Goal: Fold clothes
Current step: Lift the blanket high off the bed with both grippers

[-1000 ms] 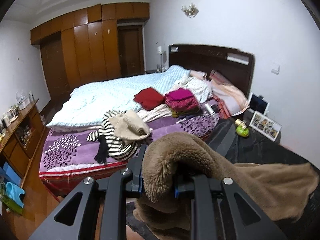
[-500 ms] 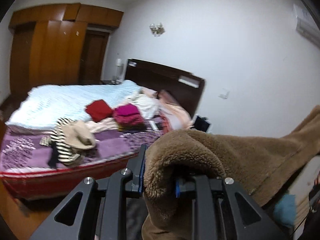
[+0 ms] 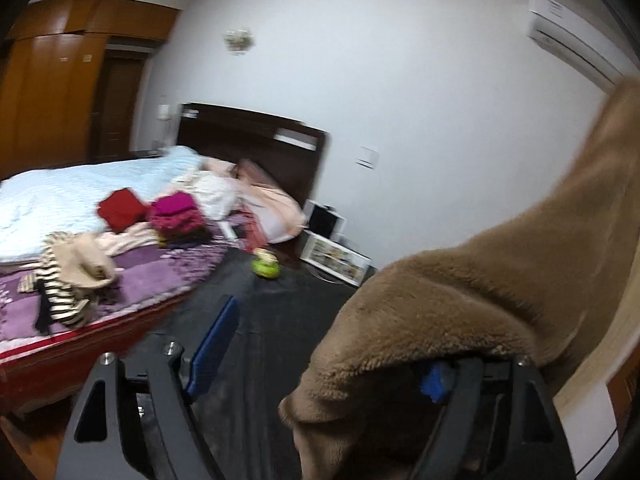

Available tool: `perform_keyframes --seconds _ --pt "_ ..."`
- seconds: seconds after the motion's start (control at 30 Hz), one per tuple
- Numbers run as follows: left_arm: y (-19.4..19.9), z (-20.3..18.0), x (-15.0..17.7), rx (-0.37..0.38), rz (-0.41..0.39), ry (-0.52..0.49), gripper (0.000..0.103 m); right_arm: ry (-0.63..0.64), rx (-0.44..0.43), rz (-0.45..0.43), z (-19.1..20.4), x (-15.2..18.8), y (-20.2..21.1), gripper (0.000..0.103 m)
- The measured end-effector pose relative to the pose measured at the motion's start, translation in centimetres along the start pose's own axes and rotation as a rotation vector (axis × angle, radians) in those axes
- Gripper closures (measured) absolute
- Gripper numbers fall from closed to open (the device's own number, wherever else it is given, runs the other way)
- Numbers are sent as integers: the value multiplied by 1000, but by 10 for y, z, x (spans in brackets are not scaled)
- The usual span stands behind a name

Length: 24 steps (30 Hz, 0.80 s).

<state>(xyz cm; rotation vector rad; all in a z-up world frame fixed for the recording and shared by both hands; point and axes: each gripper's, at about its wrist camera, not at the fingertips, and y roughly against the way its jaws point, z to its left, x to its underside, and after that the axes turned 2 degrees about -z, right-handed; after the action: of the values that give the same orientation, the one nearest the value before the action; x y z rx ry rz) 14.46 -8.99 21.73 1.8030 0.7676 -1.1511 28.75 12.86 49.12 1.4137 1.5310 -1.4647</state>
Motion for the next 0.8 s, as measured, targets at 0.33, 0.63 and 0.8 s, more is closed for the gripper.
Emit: perform_keyframes --seconds 0.33,0.63,0.8 --pt "-18 -97 50 158 23 -156 2 105 80 -23 -4 -39 13 88" --pt "-11 -116 15 248 -41 -81 61 145 152 0 -34 -36 24 88" --pt "9 -58 -40 147 -150 92 73 121 224 69 -80 -15 32 88"
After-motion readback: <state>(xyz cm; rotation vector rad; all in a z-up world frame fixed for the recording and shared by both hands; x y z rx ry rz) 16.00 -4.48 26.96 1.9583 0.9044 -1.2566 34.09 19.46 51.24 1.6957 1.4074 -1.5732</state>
